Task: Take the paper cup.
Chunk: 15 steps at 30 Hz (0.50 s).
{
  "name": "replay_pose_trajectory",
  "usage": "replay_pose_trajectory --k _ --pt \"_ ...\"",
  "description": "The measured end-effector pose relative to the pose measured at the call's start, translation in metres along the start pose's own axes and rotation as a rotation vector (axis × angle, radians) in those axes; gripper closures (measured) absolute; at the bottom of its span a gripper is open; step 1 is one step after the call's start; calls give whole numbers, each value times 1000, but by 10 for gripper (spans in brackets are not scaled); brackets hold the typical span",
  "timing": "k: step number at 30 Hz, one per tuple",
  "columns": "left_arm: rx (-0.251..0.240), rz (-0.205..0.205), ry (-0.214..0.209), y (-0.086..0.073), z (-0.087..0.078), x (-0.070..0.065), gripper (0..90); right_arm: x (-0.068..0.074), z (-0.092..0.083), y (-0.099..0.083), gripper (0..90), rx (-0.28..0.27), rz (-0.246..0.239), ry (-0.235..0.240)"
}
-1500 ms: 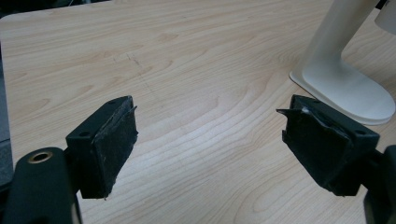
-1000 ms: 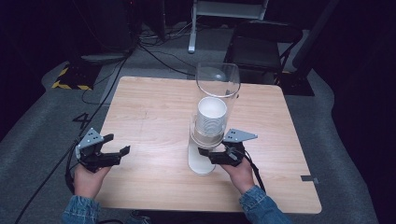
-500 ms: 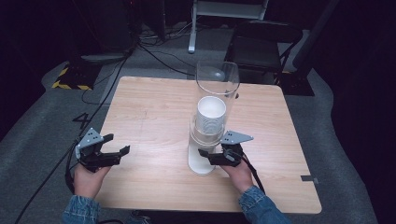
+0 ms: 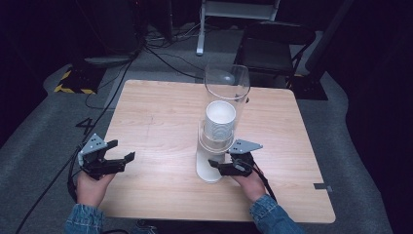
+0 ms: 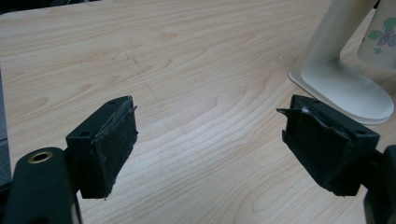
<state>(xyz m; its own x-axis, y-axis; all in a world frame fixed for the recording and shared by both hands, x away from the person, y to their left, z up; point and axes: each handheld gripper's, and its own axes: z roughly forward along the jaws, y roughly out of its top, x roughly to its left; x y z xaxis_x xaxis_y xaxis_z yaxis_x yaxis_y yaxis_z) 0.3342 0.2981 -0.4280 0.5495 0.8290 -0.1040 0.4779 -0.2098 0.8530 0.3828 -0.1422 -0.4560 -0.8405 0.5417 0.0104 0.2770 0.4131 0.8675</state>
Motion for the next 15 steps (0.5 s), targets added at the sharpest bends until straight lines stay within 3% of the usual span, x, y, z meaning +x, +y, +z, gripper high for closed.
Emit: replay_pose_trajectory --k 15 --pt "-1 -1 -3 1 3 4 173 2 -5 -11 338 103 10 -13"
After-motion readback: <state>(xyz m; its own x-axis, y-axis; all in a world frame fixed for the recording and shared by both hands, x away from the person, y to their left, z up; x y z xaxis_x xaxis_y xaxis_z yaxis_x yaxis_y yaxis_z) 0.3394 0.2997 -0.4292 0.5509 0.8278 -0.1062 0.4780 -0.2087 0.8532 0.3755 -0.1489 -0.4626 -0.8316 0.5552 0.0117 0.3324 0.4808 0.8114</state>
